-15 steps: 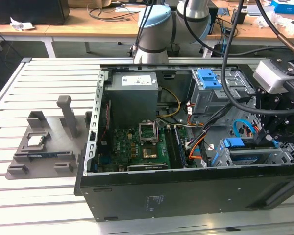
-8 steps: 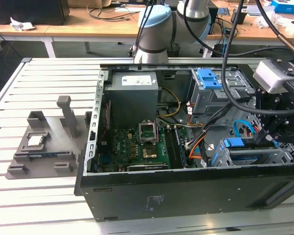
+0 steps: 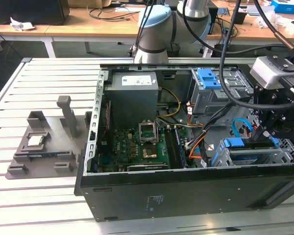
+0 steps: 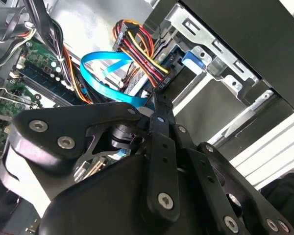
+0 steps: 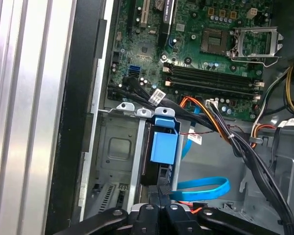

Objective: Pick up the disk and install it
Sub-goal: 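Insert the second disk wire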

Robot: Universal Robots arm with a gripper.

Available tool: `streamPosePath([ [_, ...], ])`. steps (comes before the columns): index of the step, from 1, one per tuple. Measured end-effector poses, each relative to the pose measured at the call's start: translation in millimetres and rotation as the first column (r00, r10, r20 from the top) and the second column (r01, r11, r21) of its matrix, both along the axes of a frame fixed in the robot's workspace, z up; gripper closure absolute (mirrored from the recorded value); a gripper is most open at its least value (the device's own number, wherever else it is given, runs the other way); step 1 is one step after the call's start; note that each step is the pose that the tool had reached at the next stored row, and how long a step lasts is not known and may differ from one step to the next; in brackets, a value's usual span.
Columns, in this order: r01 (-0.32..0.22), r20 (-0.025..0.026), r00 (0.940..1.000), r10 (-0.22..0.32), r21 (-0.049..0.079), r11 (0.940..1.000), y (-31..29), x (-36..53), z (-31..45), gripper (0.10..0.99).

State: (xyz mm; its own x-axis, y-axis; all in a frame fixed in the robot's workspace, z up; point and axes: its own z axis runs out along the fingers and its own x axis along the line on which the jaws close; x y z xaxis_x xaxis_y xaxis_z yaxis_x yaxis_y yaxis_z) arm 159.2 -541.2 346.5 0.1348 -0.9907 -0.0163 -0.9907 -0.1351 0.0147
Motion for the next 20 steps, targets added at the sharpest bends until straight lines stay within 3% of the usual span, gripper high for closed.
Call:
streamPosePath([
  [2,0.000,0.0019,1.0000,0.000,0.000,1.0000,0.1,0.1,4.4,0.980],
  [7,0.000,0.0095,1.0000,0.000,0.000,1.0000,0.4,0.0,33.0,0.980],
  [8,0.000,0.0097,1.0000,0.000,0.000,1.0000,0.4,0.0,35.2,0.980],
  [13,0.000,0.0098,1.0000,0.000,0.000,1.0000,0.4,0.0,35.6,0.973],
  [14,0.000,0.0097,1.0000,0.000,0.000,1.0000,0.4,0.0,35.7,0.918],
  [16,0.000,0.0098,1.0000,0.000,0.000,1.0000,0.4,0.0,35.9,0.918],
  [18,0.000,0.0098,1.0000,0.000,0.000,1.0000,0.4,0.0,36.0,0.784],
  [20,-0.001,0.0098,1.0000,0.001,0.000,1.0000,-0.4,0.0,36.2,0.784],
])
